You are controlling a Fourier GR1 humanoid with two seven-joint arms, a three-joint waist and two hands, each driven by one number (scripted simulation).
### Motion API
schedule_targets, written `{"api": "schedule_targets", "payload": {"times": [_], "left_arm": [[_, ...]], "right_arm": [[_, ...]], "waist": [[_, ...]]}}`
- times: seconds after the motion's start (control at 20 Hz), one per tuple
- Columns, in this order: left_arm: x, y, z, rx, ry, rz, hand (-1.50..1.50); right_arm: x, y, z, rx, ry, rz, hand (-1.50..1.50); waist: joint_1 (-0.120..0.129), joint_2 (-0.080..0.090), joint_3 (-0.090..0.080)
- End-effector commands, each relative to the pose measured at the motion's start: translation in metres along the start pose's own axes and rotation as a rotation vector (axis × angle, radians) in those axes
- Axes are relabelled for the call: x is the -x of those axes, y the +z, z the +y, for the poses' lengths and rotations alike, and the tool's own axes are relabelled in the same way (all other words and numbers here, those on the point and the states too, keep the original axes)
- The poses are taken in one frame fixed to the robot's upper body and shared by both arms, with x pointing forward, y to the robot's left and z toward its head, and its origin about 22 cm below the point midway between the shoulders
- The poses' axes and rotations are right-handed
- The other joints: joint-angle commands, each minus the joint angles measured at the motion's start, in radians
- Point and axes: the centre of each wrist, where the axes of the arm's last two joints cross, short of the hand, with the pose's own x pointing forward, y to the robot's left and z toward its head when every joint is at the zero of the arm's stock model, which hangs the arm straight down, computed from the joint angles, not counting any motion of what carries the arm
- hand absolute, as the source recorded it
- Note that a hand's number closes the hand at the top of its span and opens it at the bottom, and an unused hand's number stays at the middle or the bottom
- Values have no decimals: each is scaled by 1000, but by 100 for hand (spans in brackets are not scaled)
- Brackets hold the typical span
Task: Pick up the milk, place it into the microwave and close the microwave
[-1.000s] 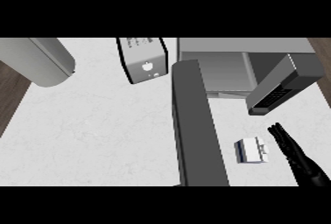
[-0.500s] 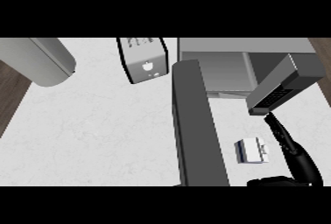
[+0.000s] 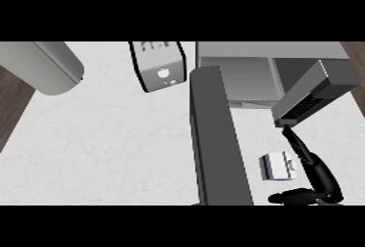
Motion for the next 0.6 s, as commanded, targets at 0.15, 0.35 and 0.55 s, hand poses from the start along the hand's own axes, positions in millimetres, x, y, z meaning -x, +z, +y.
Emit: {"api": "schedule_targets", "payload": {"times": [0.15,0.35,0.55], "left_arm": [[-1,-5,7,-11,-3,1,-150],[-5,-2,5,-10,15,10,-150],[7,-1,21,-10,-16,-14,-150]], "right_arm": [[27,13,2,-53,-3,23,-150],[43,14,26,-21,60,19,150],[52,7,21,-10,138,-3,-150]], "waist": [[-8,1,0],[-4,1,0],[-3,2,0]]}}
